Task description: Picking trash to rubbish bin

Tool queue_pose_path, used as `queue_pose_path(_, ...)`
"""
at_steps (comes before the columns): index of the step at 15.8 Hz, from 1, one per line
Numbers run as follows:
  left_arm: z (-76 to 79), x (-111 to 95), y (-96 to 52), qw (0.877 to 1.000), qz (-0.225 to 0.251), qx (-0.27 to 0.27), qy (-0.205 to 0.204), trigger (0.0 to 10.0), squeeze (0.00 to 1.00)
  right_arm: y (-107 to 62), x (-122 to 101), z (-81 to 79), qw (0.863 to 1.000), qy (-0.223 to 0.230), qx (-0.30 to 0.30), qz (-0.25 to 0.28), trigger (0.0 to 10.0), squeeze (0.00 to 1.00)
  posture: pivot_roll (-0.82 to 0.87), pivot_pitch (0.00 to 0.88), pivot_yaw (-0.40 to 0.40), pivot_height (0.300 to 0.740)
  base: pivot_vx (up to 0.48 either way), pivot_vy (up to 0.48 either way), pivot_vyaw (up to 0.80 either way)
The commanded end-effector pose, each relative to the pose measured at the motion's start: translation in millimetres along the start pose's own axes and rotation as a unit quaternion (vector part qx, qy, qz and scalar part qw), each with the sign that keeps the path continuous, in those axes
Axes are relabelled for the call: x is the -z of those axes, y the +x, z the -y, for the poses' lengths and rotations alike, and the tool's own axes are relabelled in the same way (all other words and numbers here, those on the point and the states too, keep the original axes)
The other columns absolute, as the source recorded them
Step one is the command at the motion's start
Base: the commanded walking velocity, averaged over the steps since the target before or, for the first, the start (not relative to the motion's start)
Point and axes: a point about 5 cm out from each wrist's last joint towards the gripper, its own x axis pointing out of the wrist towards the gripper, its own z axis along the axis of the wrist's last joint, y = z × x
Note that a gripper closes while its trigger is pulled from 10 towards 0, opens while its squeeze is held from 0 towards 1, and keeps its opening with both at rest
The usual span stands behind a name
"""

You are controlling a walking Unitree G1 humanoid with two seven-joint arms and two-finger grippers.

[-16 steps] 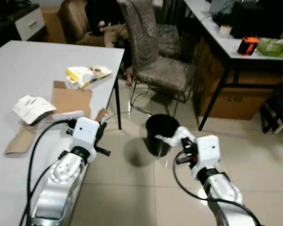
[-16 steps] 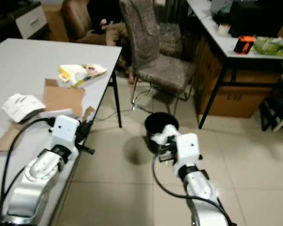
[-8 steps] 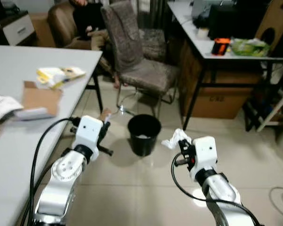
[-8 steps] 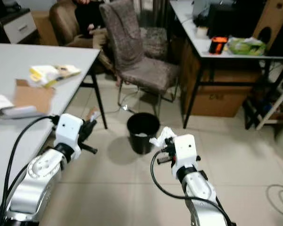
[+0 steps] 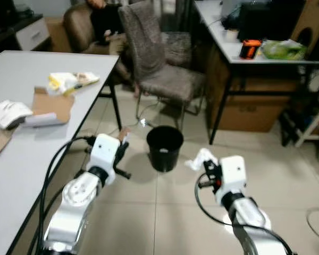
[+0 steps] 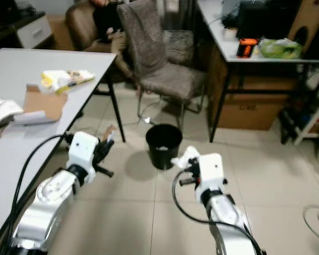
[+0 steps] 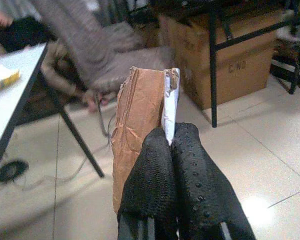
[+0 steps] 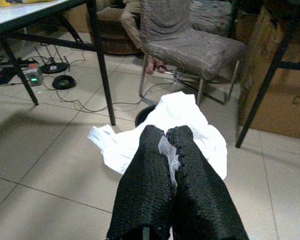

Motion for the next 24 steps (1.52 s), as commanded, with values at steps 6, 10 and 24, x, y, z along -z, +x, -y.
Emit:
queue_pose_path(6,3.7,16.8,11.2,1.0,-0.013,0.001,0.018,10.0,0.0,13.3,19.2,8.9,0.999,-0.005,0.004,-0.036,10.0,0.0,-0.03,0.002,0.014,0.74,0.287,0.0,-0.77)
queue_pose_path(10,1.7,28.1,10.7,0.999,-0.025,-0.008,0.022,10.0,0.0,22.7,19.4,9.1,0.999,-0.028,-0.004,-0.028,10.0,0.0,-0.03,0.014,0.012,0.74,0.312,0.0,-0.1)
queue_pose_path(24,-7.0,38.4,12.6,0.999,-0.034,-0.042,0.004,10.0,0.0,40.3,18.9,-2.2,0.997,-0.054,-0.061,-0.019,10.0,0.0,-0.02,0.022,0.009,0.74,0.332,0.0,0.51)
